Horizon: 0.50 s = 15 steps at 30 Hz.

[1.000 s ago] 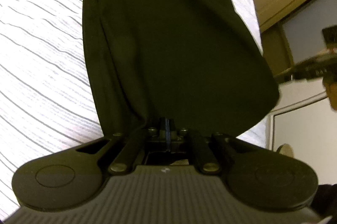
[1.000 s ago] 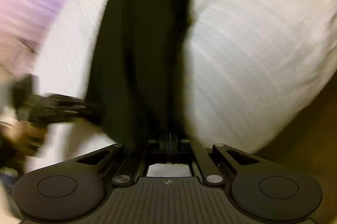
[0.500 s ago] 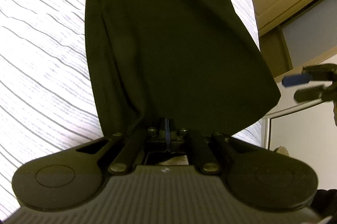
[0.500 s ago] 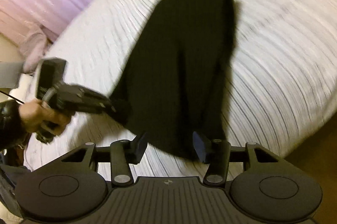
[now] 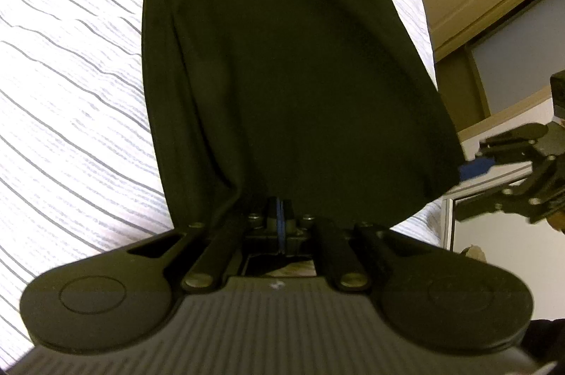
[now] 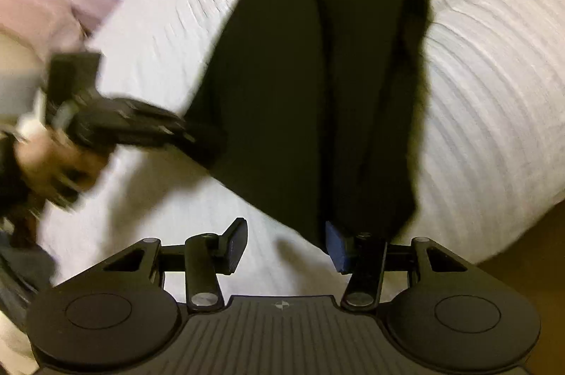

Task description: Fold clothes

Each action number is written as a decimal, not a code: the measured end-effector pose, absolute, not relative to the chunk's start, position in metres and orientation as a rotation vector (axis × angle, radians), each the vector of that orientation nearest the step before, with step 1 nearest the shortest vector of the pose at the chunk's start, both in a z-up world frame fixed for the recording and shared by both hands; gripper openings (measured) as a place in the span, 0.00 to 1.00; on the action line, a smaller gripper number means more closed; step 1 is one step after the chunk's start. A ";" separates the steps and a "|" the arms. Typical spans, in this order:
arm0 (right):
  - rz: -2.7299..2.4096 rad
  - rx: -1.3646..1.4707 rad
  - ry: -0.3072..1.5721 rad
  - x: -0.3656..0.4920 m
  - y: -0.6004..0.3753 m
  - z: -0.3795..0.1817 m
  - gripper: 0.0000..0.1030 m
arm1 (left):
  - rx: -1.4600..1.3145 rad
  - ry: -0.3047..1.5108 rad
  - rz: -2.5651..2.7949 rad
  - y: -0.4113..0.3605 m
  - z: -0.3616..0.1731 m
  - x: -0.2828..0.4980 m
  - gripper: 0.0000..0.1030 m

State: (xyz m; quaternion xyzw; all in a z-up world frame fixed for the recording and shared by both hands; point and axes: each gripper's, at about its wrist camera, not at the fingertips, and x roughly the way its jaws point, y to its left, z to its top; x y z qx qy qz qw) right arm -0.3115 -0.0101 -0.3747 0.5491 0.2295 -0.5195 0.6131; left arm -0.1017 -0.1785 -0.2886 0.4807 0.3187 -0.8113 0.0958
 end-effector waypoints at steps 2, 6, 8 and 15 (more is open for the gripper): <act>-1.276 1.214 0.606 -0.316 -0.003 -0.371 0.23 | 1.425 0.938 -2.406 -0.178 -0.288 -0.102 0.03; -1.357 1.178 0.652 -0.324 0.014 -0.354 0.24 | 1.447 0.871 -2.423 -0.173 -0.278 -0.099 0.03; -1.343 1.088 0.704 -0.312 0.015 -0.340 0.26 | 1.477 0.759 -2.469 -0.165 -0.268 -0.097 0.03; -1.185 0.598 0.972 -0.225 0.004 -0.340 0.68 | 1.586 -0.298 -2.686 -0.079 -0.239 -0.070 0.30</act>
